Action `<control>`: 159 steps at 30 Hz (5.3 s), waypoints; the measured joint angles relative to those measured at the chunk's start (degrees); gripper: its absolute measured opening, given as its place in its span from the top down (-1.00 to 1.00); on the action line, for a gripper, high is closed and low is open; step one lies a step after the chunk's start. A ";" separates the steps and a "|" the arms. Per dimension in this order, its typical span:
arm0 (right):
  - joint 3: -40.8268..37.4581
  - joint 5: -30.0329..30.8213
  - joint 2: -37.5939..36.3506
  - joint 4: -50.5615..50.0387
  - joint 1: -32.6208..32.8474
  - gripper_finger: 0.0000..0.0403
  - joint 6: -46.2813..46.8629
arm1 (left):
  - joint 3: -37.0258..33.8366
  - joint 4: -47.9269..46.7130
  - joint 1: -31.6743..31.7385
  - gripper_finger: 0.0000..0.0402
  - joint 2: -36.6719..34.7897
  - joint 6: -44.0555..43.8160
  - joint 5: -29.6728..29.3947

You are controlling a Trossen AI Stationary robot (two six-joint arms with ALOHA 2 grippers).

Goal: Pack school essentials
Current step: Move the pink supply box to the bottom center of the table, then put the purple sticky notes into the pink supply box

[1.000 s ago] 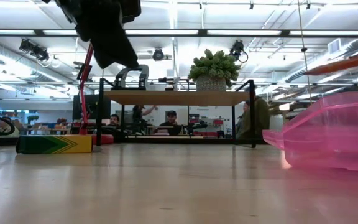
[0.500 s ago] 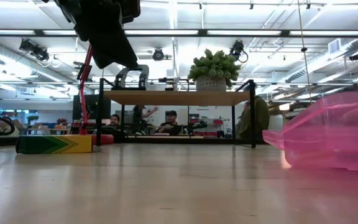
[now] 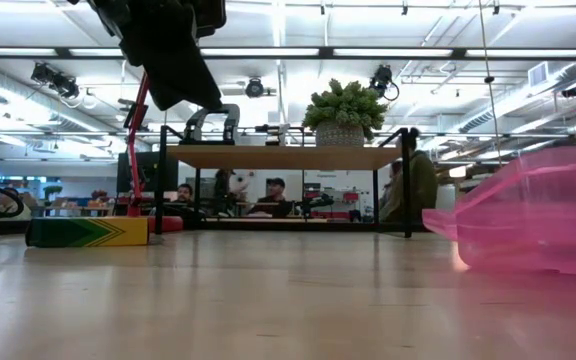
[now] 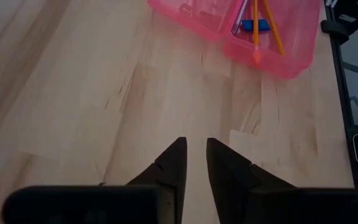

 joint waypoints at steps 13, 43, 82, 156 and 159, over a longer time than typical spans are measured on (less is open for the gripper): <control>0.01 2.38 -1.69 0.11 0.00 0.42 7.49 | 0.02 -11.72 0.81 0.31 -0.02 -11.93 -1.50; 0.02 -9.83 -7.61 1.51 0.41 0.32 44.68 | 0.02 -23.83 0.74 -0.20 -0.04 -37.56 -0.40; 0.07 -2.48 15.50 7.64 -17.35 0.09 2.31 | 0.02 -15.40 0.61 0.04 -0.04 -40.47 -0.40; 25.09 -5.75 27.39 8.17 -33.31 0.30 -17.94 | 0.00 -13.26 -6.01 0.14 -0.52 -43.61 2.02; 25.09 -3.51 24.19 5.89 -33.33 0.20 -18.12 | 0.00 -13.26 -5.99 0.14 -0.52 -43.45 1.63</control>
